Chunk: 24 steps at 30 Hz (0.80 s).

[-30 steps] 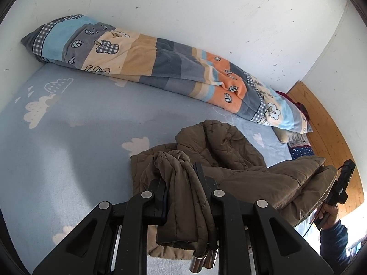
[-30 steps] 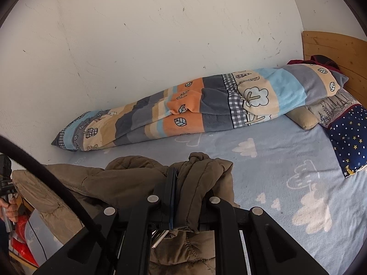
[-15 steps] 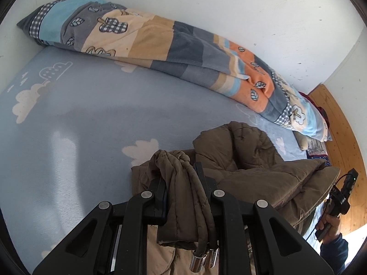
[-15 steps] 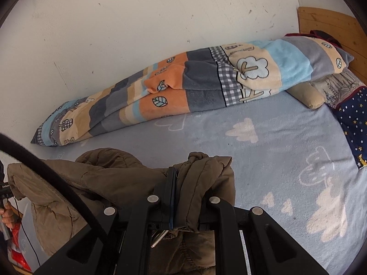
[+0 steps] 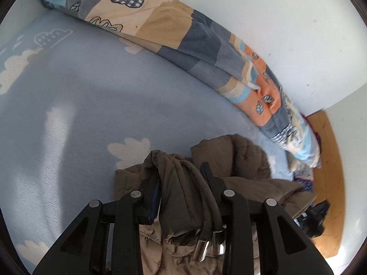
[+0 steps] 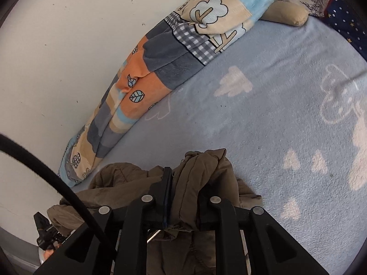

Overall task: Fold large clothes
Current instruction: 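Open both grippers and release the sleeve on the jacket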

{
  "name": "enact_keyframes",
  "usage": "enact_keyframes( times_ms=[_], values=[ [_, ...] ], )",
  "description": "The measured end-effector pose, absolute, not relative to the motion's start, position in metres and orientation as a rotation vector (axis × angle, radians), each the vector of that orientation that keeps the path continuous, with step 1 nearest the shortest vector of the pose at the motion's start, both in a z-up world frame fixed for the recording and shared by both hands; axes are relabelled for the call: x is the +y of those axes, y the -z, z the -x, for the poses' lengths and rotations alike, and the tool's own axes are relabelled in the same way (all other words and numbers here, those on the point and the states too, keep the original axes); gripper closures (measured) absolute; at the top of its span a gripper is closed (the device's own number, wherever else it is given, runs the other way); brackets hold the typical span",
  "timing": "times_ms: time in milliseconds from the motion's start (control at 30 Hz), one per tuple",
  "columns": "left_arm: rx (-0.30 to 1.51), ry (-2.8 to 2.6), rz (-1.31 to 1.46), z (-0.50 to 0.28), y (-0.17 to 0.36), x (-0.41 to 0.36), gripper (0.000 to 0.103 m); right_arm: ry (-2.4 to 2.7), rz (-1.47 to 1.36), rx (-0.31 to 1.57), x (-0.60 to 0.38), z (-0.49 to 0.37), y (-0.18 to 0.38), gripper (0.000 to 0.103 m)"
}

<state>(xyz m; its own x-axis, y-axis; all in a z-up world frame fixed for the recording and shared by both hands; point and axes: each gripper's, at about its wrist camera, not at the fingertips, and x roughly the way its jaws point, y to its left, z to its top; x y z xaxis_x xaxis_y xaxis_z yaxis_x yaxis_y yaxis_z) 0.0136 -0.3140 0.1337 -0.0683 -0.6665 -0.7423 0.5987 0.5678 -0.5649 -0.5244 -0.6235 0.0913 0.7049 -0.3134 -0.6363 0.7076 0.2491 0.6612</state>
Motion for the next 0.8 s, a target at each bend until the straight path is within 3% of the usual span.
enact_keyframes(
  times_ms=[133, 300, 500, 800],
  values=[
    [1.239, 1.018, 0.221, -0.029, -0.150, -0.295, 0.050, 0.666, -1.198, 0.345, -0.623, 0.538, -0.097, 0.083],
    [1.170, 0.972, 0.286, -0.042, -0.170, -0.263, 0.050, 0.641, -1.294, 0.233, -0.627, 0.566, -0.107, 0.058],
    [1.052, 1.065, 0.164, -0.004, -0.197, -0.244, 0.050, 0.706, -1.176, 0.221, -0.605, 0.592, -0.151, 0.057],
    [0.865, 1.296, -0.155, 0.194, -0.175, -0.271, 0.050, 0.606, -0.844, 0.332, -0.453, 0.520, -0.169, 0.059]
  ],
)
